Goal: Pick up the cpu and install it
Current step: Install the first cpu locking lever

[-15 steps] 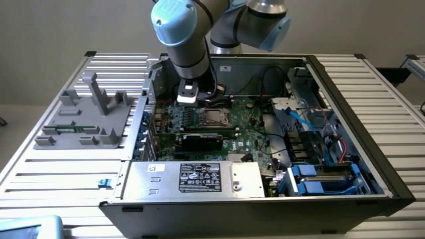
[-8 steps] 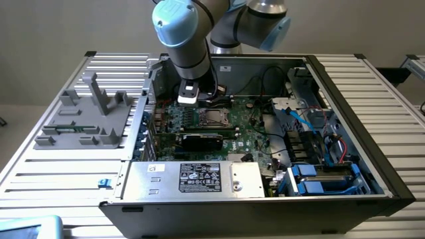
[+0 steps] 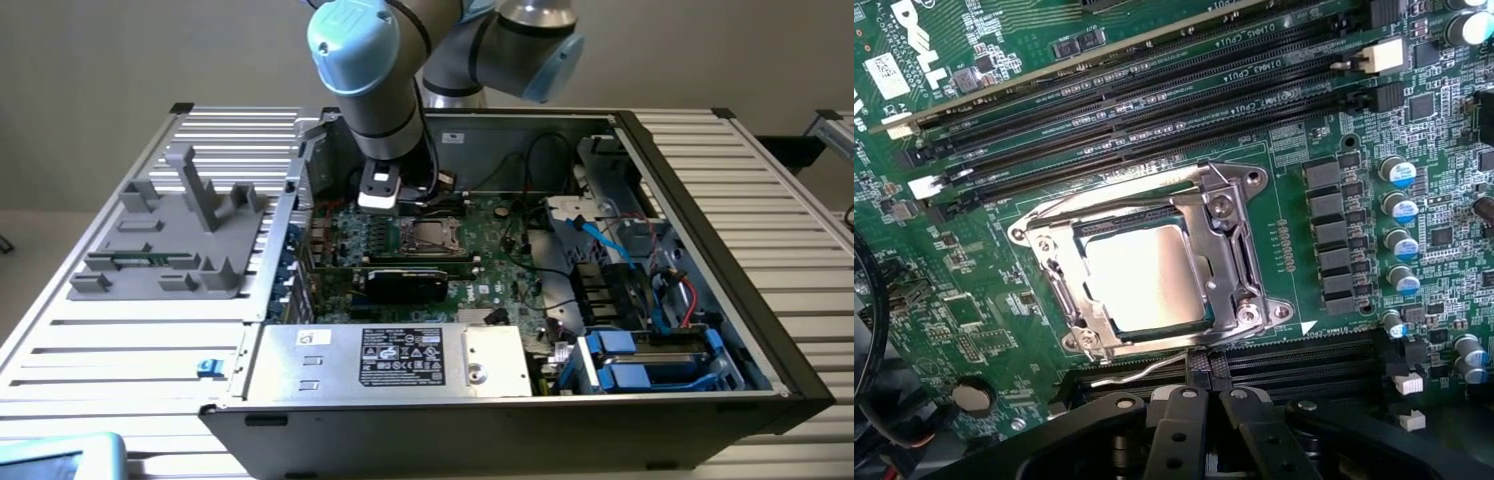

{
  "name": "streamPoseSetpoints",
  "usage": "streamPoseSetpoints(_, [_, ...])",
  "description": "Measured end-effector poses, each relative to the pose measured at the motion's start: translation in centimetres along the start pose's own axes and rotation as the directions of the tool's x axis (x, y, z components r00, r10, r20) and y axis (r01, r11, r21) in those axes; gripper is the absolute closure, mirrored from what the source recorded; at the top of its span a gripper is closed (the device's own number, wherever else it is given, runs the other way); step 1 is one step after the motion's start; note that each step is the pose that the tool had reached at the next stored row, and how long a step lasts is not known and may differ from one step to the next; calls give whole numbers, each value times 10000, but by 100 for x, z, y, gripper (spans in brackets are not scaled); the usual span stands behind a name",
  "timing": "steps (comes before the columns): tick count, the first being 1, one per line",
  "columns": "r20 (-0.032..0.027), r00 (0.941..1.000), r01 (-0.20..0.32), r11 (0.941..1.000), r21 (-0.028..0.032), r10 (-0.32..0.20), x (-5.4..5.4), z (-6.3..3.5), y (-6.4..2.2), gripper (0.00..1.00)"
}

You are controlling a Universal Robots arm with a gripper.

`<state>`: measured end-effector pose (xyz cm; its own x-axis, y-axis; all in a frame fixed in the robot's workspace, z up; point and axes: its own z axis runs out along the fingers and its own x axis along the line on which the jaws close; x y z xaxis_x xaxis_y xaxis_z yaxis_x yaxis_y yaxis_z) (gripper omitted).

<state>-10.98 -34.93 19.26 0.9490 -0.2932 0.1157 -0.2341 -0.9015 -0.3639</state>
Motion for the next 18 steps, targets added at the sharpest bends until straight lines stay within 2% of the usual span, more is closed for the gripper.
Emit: streamPoseSetpoints(18, [-34,9999,-138,9999,-24,138,-7,23,-6,89])
